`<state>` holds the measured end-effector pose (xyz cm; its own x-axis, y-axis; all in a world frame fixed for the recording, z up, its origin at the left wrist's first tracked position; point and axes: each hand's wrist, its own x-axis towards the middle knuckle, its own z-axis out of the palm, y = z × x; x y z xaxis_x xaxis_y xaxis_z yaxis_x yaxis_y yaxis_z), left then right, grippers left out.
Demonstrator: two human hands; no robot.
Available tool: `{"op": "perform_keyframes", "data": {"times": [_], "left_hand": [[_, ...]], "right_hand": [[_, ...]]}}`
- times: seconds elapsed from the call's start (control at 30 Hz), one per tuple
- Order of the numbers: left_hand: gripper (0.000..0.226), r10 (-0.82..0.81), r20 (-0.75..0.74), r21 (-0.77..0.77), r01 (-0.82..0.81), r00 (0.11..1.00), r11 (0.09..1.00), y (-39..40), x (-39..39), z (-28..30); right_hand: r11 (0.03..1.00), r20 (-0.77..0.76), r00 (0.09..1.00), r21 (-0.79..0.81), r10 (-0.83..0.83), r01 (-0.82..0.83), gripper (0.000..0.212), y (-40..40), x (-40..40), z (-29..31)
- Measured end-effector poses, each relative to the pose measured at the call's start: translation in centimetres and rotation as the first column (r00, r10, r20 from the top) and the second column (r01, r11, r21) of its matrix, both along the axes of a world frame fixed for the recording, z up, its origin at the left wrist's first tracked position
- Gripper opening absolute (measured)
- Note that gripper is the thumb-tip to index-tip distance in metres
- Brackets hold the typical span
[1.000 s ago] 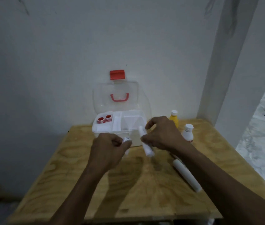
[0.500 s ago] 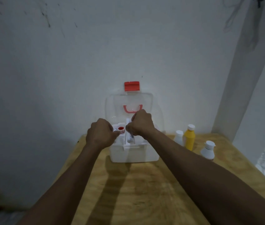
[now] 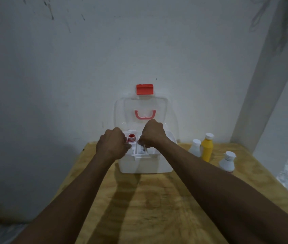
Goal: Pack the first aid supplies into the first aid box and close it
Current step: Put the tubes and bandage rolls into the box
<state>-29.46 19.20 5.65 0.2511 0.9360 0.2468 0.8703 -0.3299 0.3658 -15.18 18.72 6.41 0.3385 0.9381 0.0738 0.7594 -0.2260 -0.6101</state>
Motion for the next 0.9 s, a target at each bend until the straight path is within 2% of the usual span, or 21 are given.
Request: {"op": "perform_keyframes", "data": {"times": [0.33,0.5,0.63,0.77,0.9], "left_hand": [[0.042,0.029,0.093,0.005,-0.029,0.995,1.0,-0.1,0.0,-0.1],[0.05,0.026,0.18,0.128,-0.049,0.983,0.99,-2.5,0.3,0.7],[0.041,-0.061,0.26,0.203,0.007,0.964,0.979,-5.8,1.4,1.1],[0.034,-0.159,0.319,0.208,0.094,0.934,0.974,-9.7,4.2,0.6],[0.03,-0.245,0.328,0.112,0.22,0.912,0.969,-12.7,8.0,-1.3]], "right_hand": [[0.998,-0.032,0.999,0.052,0.021,-0.02,0.025,-1.0,0.6,0.6],[0.991,-0.131,0.99,0.129,0.042,-0.025,0.024,-5.8,2.4,3.2],[0.987,-0.204,0.977,0.162,0.057,-0.024,0.021,-11.1,5.2,4.4],[0.988,-0.15,0.988,0.152,0.021,0.002,0.019,-16.2,8.7,4.1],[0.998,-0.005,1.0,0.066,0.003,-0.003,0.014,-20.7,11.9,2.1]]}}
